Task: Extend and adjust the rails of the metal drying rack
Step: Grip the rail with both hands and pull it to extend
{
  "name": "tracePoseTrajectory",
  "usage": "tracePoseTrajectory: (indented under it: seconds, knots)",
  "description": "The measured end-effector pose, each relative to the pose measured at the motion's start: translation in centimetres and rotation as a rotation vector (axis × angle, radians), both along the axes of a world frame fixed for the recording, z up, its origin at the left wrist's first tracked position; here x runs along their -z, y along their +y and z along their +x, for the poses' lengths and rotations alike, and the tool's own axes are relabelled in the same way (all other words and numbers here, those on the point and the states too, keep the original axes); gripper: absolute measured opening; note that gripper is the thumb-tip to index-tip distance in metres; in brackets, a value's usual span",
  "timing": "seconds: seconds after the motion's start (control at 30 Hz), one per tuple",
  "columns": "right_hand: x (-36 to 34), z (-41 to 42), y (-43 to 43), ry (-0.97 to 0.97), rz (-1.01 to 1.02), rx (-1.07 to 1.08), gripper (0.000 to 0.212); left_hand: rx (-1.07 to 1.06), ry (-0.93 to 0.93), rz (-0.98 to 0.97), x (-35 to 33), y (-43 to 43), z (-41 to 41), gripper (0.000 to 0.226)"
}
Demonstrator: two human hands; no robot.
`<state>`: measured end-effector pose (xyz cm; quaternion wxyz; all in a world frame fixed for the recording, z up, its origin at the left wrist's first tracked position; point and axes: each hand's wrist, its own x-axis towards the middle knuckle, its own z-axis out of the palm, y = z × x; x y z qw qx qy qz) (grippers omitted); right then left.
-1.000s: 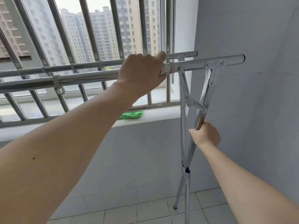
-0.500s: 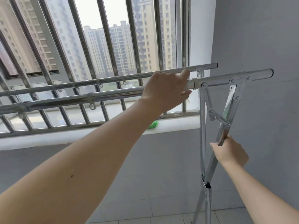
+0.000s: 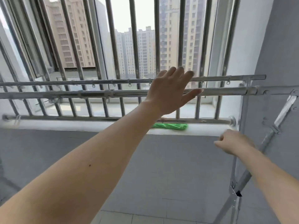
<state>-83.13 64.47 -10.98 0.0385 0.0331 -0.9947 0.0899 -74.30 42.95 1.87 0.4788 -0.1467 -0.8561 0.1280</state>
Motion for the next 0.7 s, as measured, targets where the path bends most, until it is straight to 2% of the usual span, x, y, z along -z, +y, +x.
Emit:
tracePoseTrajectory:
  seconds: [0.13, 0.3, 0.5, 0.7]
  knots:
    - [-2.0, 3.6, -11.0, 0.152, -0.067, -0.206, 0.018, -0.116, -0.007, 0.017, 0.1, -8.0, 4.9, 0.053]
    - [-3.4, 10.1, -25.6, 0.249, -0.099, -0.426, 0.017, -0.267, -0.032, 0.114, 1.0, -20.4, 13.0, 0.047]
    - [-3.6, 19.0, -41.3, 0.288, -0.172, -0.665, 0.015, -0.473, -0.045, 0.23, 3.0, -33.8, 24.7, 0.041]
    - [-3.0, 27.5, -53.0, 0.264, -0.243, -0.839, 0.018, -0.663, -0.115, 0.374, 4.9, -44.2, 34.4, 0.036]
